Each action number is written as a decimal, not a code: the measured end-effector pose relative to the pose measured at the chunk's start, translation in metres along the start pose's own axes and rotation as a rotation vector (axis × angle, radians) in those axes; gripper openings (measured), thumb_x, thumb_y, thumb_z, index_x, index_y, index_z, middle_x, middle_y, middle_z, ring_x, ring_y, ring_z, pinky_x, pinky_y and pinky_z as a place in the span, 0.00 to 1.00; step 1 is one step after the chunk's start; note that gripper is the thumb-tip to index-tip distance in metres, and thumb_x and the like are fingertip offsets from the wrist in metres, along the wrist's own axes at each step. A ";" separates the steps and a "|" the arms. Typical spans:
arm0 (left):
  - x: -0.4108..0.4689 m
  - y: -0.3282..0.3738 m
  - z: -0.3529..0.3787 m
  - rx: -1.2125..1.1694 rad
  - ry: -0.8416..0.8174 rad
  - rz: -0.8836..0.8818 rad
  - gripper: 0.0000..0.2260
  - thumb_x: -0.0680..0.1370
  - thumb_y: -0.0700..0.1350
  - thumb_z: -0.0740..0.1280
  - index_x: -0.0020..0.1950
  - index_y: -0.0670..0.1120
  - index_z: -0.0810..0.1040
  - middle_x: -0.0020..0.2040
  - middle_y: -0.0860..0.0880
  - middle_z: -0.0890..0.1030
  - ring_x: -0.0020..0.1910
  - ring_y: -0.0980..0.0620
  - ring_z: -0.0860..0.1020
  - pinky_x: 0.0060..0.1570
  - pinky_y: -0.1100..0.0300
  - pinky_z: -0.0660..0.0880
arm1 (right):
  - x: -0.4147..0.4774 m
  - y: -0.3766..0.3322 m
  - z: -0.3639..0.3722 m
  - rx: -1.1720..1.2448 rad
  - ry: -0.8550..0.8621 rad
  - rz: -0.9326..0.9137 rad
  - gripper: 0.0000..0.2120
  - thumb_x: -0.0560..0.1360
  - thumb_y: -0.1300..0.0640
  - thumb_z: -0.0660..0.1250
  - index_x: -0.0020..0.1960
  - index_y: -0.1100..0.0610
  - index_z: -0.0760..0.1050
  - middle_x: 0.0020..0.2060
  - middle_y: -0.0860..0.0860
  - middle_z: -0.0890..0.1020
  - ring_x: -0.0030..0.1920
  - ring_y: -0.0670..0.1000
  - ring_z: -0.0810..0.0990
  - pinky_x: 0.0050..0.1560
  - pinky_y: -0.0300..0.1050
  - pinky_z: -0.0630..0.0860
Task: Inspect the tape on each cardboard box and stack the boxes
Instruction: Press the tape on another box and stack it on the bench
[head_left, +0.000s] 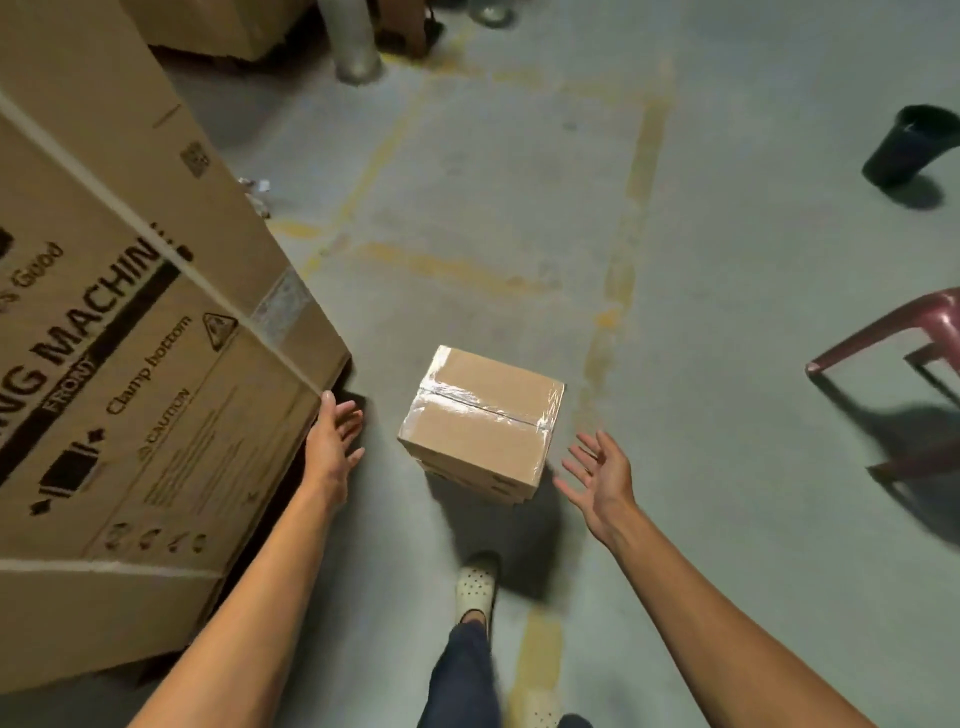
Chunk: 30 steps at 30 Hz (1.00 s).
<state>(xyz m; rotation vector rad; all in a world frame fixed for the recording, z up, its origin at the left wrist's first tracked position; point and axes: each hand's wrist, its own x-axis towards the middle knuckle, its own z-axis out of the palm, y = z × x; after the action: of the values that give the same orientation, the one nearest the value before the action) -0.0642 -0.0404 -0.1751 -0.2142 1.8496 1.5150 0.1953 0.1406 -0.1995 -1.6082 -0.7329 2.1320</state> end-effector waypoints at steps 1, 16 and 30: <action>0.025 -0.005 0.008 0.029 0.010 -0.015 0.29 0.82 0.66 0.53 0.71 0.47 0.73 0.70 0.46 0.75 0.70 0.48 0.71 0.69 0.46 0.65 | 0.020 0.005 0.001 -0.014 0.027 0.015 0.27 0.83 0.42 0.57 0.76 0.56 0.67 0.73 0.56 0.71 0.71 0.59 0.71 0.69 0.62 0.70; 0.223 -0.090 0.099 0.345 -0.125 -0.123 0.28 0.84 0.61 0.52 0.67 0.40 0.77 0.64 0.38 0.78 0.62 0.39 0.76 0.69 0.43 0.68 | 0.192 0.082 0.023 -0.213 0.068 0.281 0.28 0.80 0.37 0.58 0.76 0.48 0.67 0.71 0.49 0.74 0.73 0.55 0.68 0.74 0.61 0.57; 0.119 0.003 0.048 0.133 -0.191 0.116 0.24 0.80 0.63 0.60 0.62 0.43 0.77 0.61 0.47 0.79 0.62 0.48 0.75 0.63 0.49 0.69 | 0.091 -0.051 0.054 -0.259 0.081 -0.180 0.17 0.83 0.59 0.58 0.69 0.53 0.73 0.57 0.48 0.81 0.56 0.42 0.79 0.48 0.44 0.72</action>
<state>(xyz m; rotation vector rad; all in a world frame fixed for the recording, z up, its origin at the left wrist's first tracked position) -0.1318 0.0402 -0.2490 0.0990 1.8265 1.4292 0.1174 0.2239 -0.2275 -1.6731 -1.1195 1.8951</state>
